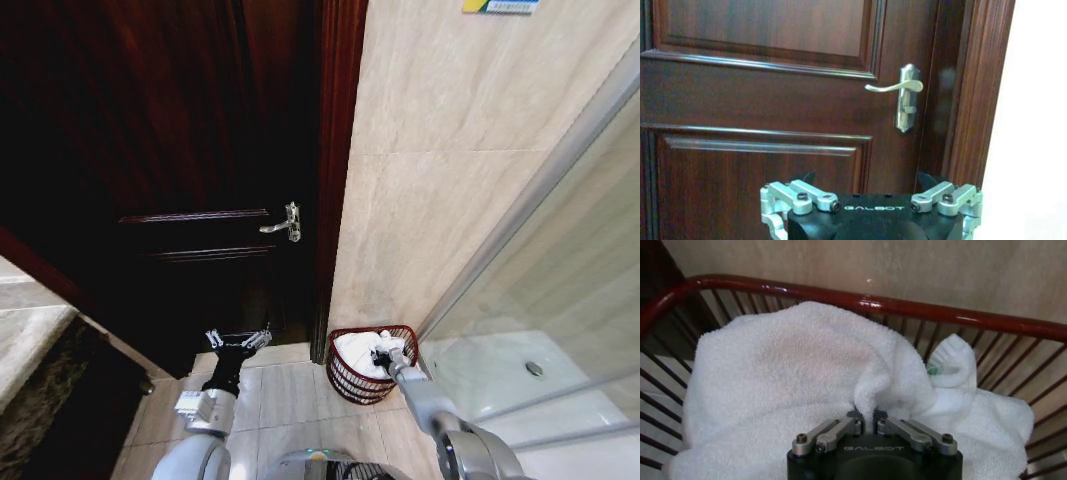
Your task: Discard the used towel into the hamper.
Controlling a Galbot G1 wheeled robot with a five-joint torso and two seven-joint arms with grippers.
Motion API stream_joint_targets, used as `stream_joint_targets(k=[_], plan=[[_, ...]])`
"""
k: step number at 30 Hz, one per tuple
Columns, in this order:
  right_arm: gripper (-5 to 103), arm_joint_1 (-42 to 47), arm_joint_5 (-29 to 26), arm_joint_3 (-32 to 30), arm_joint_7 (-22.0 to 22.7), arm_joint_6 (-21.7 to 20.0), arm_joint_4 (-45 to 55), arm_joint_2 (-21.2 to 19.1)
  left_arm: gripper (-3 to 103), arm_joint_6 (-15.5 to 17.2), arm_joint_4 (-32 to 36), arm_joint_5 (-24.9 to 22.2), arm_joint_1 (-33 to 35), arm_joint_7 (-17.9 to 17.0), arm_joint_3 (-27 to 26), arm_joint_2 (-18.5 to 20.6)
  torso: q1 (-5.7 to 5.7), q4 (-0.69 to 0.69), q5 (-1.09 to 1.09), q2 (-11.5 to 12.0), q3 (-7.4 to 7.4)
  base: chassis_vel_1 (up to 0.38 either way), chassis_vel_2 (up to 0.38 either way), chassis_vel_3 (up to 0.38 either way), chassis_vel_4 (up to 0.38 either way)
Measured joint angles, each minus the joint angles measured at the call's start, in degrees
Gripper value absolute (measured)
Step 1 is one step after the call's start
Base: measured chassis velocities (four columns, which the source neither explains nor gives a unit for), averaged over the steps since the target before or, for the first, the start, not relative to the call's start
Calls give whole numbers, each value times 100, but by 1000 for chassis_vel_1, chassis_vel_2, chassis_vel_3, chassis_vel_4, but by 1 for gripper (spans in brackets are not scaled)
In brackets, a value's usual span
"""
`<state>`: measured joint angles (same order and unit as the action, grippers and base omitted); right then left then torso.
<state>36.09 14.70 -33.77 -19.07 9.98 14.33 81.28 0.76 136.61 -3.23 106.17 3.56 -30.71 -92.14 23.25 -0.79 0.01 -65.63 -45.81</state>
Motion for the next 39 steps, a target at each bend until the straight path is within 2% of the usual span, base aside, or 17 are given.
stream_joint_targets(k=[9,13,15,16,18,20,23,24,28,30,32,33,35,36,39], plan=[[7,65,-180,-19,110,41,-3,-49,100,0,0,0,0,0,0,0,-72,0,0,155,85,0,0,0,0],[7,191,-444,34,109,42,276,-67,100,0,0,0,0,0,0,0,-93,1,1,205,110,0,0,0,0],[16,416,-587,73,8,-15,822,-125,100,0,0,0,0,0,0,0,-98,1,1,216,116,0,0,0,0],[16,416,-587,73,8,-15,822,-125,100,0,0,0,0,0,0,0,-98,1,1,216,116,0,0,0,0],[27,696,-837,181,-82,-186,1438,-233,100,0,0,0,0,0,0,0,-99,0,0,215,116,0,0,0,0],[27,830,-982,244,-103,-265,1699,-286,100,0,0,0,0,0,0,1,-98,2,-1,215,116,0,0,0,0],[44,1431,-1819,577,-135,-547,2844,-591,100,0,0,0,0,0,0,-1,-96,0,-2,205,112,0,0,0,0],[44,1431,-1819,577,-135,-547,2844,-591,100,0,0,0,0,0,0,-1,-96,0,-2,205,112,0,0,0,0],[65,2158,-2500,705,-150,-808,4122,-917,100,0,0,0,0,0,0,0,-91,3,-3,191,105,0,0,0,0],[65,2356,-2648,676,-146,-876,4503,-979,100,0,0,0,0,0,0,0,-90,1,-1,188,104,0,0,0,0],[77,2691,-2865,591,-110,-969,5094,-1075,100,0,0,0,0,0,0,0,-86,1,-1,184,101,0,0,0,0],[77,2691,-2865,591,-110,-969,5094,-1075,100,0,0,0,0,0,0,0,-86,1,-1,184,101,0,0,0,0],[88,3137,-3076,432,-70,-989,5756,-1128,100,0,0,0,0,-1,0,0,-84,0,-1,179,98,0,0,0,0],[88,3137,-3076,432,-70,-989,5756,-1128,100,0,0,0,0,-1,0,0,-84,0,-1,179,98,0,0,0,0],[100,3755,-3437,232,110,-494,6353,-1094,100,0,0,0,0,0,1,0,-82,2,1,174,95,0,0,0,0]])
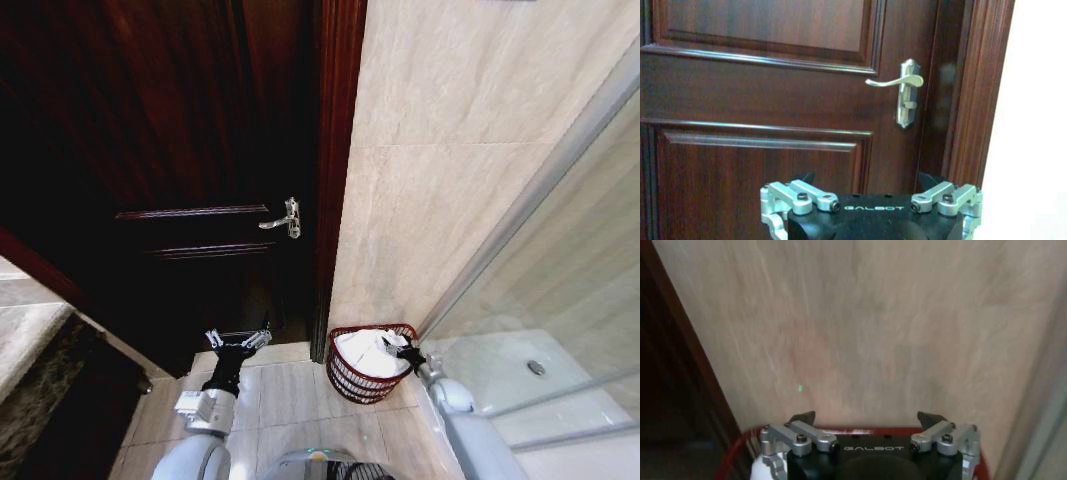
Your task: Discard the used towel into the hamper.
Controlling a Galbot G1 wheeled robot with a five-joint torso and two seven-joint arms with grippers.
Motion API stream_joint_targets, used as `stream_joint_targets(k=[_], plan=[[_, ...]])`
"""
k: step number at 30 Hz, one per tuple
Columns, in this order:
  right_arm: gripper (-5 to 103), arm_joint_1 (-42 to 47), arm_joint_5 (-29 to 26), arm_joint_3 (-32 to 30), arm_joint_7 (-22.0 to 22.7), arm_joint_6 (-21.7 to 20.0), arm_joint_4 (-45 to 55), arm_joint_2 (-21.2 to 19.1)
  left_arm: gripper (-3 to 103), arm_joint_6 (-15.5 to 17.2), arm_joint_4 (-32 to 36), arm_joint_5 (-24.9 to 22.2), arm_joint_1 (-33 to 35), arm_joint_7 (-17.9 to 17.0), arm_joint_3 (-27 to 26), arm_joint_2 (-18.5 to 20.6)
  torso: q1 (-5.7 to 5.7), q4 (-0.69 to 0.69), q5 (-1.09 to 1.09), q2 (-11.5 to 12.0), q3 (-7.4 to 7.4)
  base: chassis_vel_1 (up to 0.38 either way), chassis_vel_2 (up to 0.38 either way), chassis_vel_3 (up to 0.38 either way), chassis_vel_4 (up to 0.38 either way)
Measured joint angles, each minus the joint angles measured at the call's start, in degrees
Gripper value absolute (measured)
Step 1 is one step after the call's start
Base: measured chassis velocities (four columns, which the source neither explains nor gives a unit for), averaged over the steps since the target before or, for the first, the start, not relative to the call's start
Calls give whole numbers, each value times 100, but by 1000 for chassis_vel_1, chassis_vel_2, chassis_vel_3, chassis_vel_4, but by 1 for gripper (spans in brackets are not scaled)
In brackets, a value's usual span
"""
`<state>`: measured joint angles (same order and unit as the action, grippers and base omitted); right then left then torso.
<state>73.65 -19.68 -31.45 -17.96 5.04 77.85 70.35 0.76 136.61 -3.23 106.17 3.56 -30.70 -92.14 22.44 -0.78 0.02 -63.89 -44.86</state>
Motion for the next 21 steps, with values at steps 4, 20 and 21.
stream_joint_targets(k=[4,20,21], plan=[[100,660,-165,-300,187,411,825,144,100,0,0,0,0,-1,-1,0,1,-1,-1,-5,-2,0,0,0,0],[100,3072,216,-765,1463,927,4357,1034,100,0,0,0,0,0,0,0,7,-1,-1,-16,-8,0,0,0,0],[100,3163,282,-753,1490,980,4523,1094,100,0,0,0,0,0,0,0,7,-1,-3,-17,-9,0,0,0,0]])
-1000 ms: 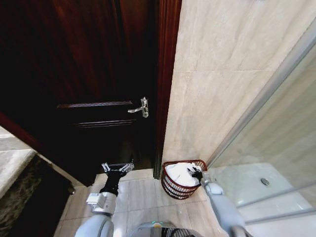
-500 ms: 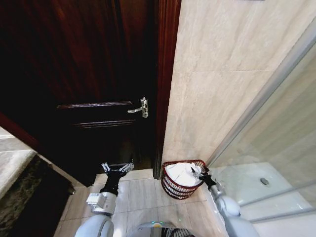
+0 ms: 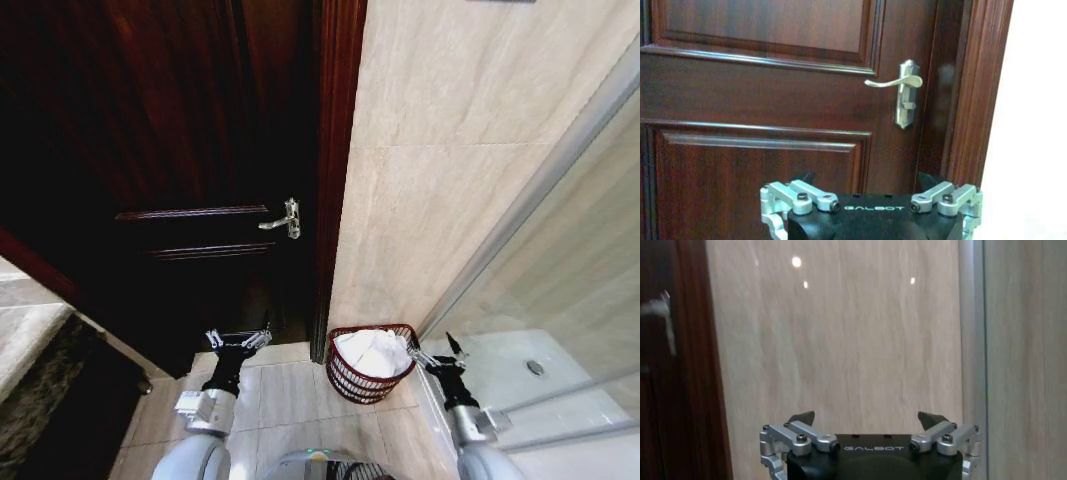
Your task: Discard the used towel into the hamper.
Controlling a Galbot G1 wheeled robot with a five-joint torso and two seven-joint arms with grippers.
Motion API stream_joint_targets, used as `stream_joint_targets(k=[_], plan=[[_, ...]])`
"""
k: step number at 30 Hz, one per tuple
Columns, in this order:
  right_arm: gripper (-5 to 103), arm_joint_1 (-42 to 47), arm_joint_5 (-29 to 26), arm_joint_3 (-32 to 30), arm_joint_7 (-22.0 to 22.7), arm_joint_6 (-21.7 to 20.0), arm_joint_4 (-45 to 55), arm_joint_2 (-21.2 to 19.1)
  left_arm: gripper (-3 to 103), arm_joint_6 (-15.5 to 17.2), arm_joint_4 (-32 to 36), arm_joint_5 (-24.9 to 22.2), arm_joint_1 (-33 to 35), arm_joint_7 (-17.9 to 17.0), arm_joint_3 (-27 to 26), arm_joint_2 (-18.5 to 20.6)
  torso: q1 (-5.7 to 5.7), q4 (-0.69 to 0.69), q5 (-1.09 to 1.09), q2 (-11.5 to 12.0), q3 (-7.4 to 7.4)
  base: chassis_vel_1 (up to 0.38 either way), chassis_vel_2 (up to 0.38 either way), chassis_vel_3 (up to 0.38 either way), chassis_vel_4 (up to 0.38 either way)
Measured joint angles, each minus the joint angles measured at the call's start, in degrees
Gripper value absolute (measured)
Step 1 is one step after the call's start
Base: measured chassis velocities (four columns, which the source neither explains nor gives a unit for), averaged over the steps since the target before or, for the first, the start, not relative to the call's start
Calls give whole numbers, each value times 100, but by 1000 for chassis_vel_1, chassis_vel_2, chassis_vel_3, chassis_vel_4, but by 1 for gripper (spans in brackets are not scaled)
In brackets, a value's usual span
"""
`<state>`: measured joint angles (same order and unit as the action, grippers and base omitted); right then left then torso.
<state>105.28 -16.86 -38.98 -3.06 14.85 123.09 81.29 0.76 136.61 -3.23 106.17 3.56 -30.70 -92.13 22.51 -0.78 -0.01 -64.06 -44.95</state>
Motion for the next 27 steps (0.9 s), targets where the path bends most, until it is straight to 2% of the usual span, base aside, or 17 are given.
stream_joint_targets(k=[10,18,27], plan=[[100,394,433,60,23,211,978,484,100,0,0,0,0,0,0,0,3,0,0,-4,-2,0,0,0,0],[100,522,715,117,-53,312,1310,609,100,0,0,0,0,0,0,0,4,0,1,-5,-3,0,0,0,0],[100,518,761,154,-43,297,1328,630,100,0,0,0,0,0,0,0,4,0,1,-6,-4,0,0,0,0]])
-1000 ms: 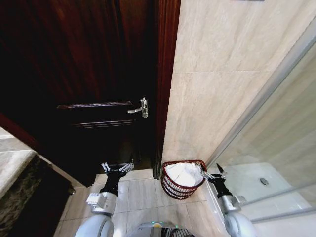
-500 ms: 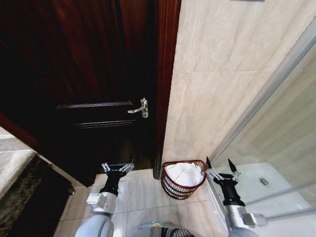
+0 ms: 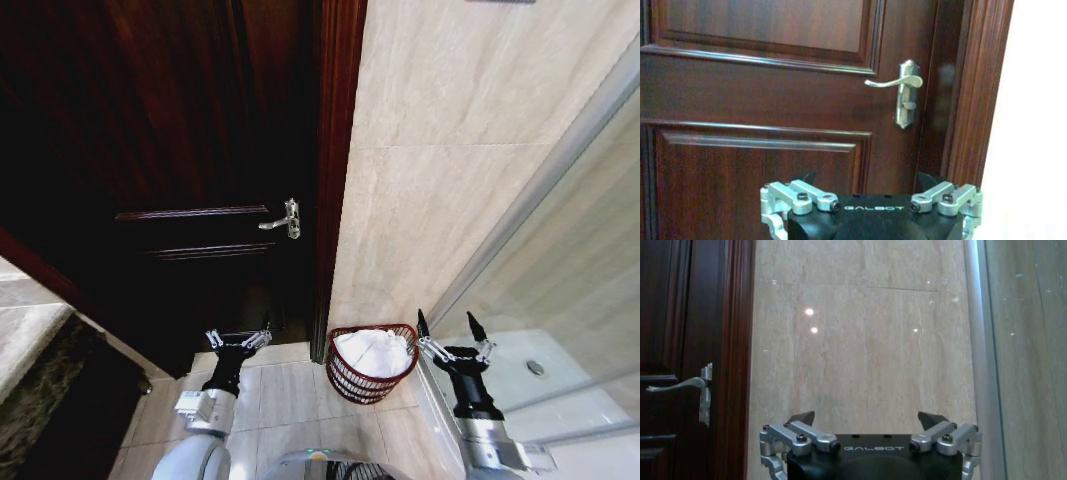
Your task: Discard the used towel into the hamper.
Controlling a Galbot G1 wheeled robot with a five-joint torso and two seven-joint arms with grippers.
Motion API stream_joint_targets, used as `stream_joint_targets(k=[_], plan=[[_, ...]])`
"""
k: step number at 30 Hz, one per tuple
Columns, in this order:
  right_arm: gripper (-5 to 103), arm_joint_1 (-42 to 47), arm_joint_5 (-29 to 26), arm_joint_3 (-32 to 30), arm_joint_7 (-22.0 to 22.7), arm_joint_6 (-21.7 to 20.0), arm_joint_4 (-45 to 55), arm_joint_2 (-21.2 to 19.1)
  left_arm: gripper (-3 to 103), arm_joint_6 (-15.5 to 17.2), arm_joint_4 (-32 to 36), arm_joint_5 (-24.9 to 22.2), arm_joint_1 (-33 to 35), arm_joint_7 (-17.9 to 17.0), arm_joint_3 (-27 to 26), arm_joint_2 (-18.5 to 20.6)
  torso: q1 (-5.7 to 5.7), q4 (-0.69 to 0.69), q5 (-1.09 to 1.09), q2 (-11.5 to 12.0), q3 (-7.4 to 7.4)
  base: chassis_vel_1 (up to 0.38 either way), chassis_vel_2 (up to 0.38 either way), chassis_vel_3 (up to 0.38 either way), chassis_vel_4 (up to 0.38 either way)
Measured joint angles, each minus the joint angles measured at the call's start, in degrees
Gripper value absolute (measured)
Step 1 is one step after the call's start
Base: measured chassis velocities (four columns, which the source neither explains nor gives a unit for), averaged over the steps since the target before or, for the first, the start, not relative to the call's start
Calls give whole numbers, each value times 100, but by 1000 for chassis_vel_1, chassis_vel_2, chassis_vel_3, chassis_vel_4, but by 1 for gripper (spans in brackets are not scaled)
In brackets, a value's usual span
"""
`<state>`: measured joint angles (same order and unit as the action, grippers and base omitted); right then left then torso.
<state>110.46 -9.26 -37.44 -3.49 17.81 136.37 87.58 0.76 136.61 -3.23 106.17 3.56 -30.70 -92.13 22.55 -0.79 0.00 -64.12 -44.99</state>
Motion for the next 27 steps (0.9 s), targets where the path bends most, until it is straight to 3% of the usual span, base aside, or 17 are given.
stream_joint_targets(k=[12,27], plan=[[100,-11,-5,3,0,-10,-26,-6,100,0,0,0,0,0,0,0,65,-1,0,-145,-78,0,0,0,0],[100,-17,-12,2,1,-15,-43,-11,100,0,0,0,0,0,0,0,296,-1,0,-647,-348,0,0,0,0]])
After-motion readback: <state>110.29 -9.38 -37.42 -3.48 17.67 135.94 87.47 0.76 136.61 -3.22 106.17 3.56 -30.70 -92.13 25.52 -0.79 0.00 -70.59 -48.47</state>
